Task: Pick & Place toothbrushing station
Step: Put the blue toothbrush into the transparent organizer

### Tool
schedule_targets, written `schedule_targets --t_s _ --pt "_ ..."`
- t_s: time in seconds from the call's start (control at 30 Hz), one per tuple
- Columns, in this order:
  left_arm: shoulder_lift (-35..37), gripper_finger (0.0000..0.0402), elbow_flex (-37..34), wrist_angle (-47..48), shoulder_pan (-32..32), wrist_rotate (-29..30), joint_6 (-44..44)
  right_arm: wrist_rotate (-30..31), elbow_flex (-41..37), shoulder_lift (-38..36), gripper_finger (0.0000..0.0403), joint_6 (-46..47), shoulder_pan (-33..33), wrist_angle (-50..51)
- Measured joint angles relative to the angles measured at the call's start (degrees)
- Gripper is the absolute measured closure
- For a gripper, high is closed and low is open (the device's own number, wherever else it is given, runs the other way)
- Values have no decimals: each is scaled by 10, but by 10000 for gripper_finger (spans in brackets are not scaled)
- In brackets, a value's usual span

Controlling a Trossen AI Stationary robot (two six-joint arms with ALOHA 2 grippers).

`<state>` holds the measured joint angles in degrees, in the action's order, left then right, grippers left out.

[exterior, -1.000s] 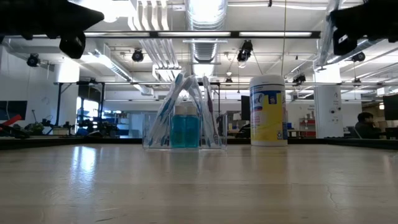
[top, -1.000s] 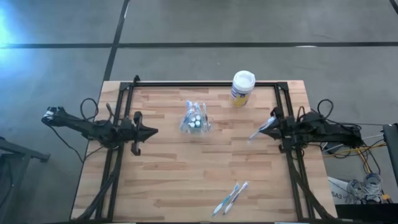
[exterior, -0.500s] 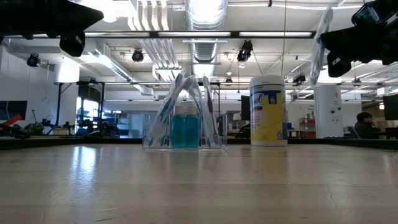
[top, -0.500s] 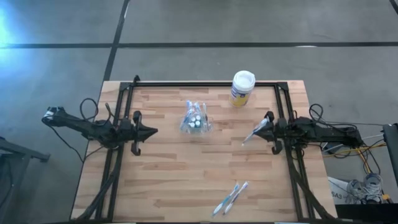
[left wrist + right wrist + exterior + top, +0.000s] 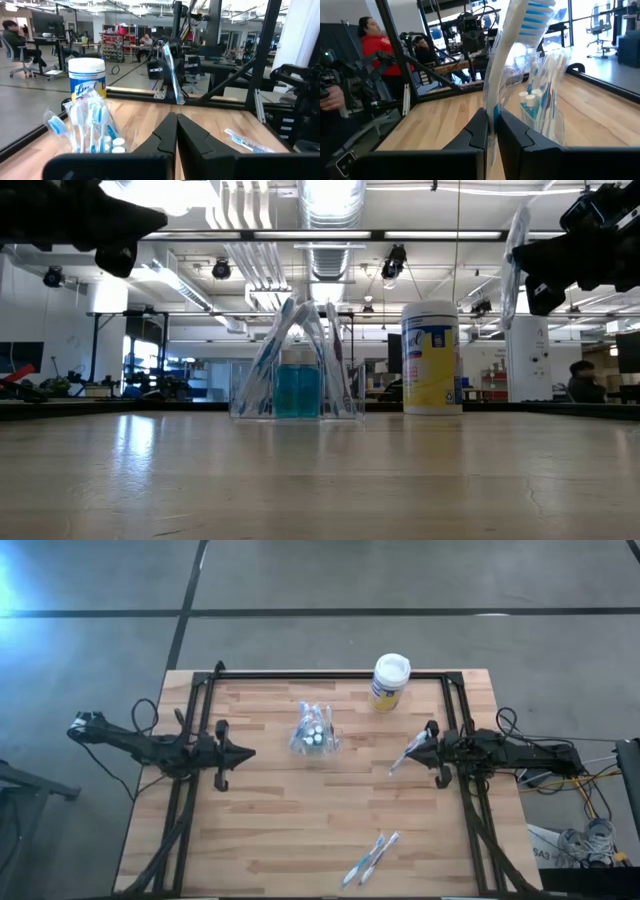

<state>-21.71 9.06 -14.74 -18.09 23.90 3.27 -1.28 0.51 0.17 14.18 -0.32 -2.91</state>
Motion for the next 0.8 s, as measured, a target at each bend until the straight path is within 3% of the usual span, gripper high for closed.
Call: schedule_targets --t_s 0.23,0.43,0.6,0.8 --pt "0 391 0 3 0 0 3 3 0 3 385 5 0 -1" --pt "0 383 -1 2 0 2 0 67 2 19 385 22 0 -19" --pt "0 381 -5 -11 0 20 -1 89 43 87 385 17 0 -23" --pt "-1 385 -28 -50 0 22 -1 118 122 234 385 -4 0 -25"
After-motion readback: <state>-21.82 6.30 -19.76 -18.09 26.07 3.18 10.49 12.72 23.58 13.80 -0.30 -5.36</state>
